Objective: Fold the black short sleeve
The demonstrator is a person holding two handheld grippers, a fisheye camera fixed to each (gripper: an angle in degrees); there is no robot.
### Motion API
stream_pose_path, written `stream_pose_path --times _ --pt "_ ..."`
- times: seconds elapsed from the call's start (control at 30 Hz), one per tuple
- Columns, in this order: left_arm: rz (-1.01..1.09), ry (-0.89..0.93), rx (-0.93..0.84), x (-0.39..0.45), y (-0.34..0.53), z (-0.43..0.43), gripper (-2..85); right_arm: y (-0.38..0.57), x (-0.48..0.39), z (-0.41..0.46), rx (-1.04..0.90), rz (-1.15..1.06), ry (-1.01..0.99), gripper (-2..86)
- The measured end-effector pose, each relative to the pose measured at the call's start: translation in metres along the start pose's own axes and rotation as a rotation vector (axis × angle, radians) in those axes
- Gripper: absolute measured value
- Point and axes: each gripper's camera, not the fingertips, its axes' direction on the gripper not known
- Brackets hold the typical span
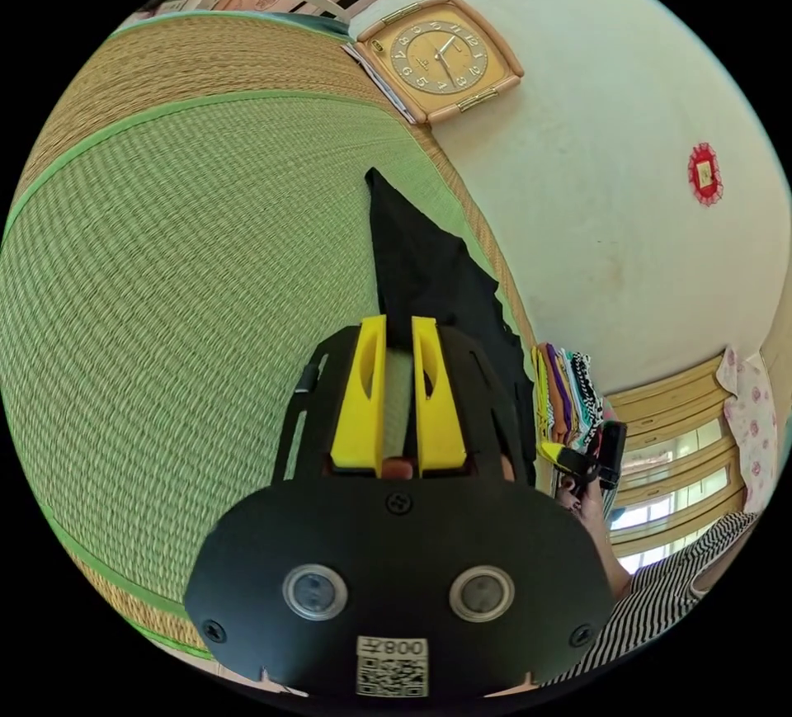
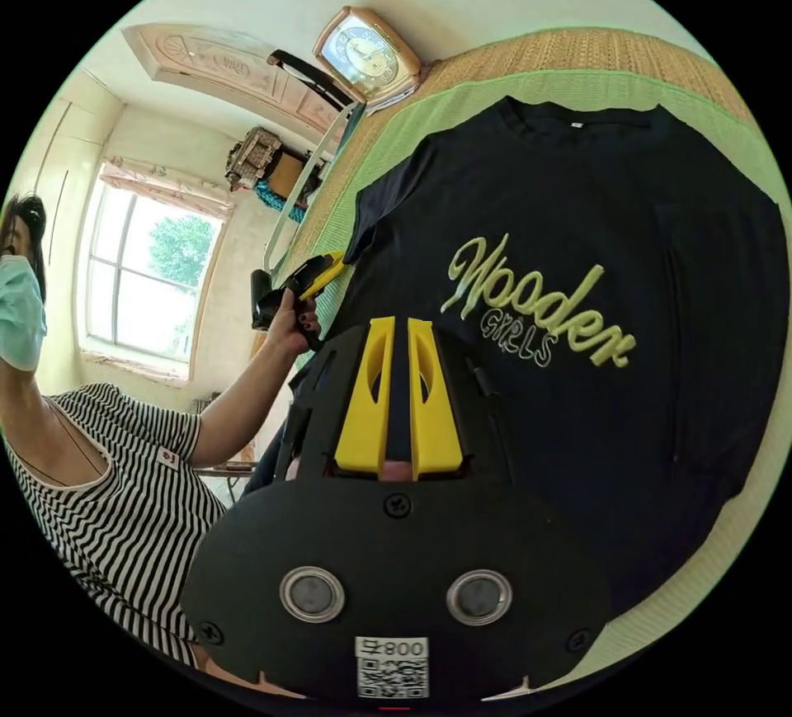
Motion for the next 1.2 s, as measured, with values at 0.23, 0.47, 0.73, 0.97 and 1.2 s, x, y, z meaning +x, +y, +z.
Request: stream_pose_path --times 0.23,0.47,0.73,0.97,1.2 --pt "0.001 0.057 -0.003 -0.009 -0.012 -0.027 1.0 -0.094 -0.047 0.113 -0.109 -0.222 0.136 5.8" --pt "0.011 0.136 0.006 -0.018 -0.020 -0.055 0.4 -0.182 -0.109 0.236 -0.154 -0.461 0.331 6.9" --pt "0.030 0.150 0.001 -0.015 -0.028 -0.077 0.3 -0.221 -0.112 0.373 -0.259 -0.506 0.499 9.2" --pt "0.052 0.151 -0.004 -0.008 -0.031 -0.092 0.3 -0.208 -0.107 0.413 -0.243 -0.520 0.655 6.8" --pt "0.108 0.128 -0.007 0.008 -0.032 -0.101 0.3 -0.220 -0.077 0.391 -0.227 -0.457 0.550 1.6"
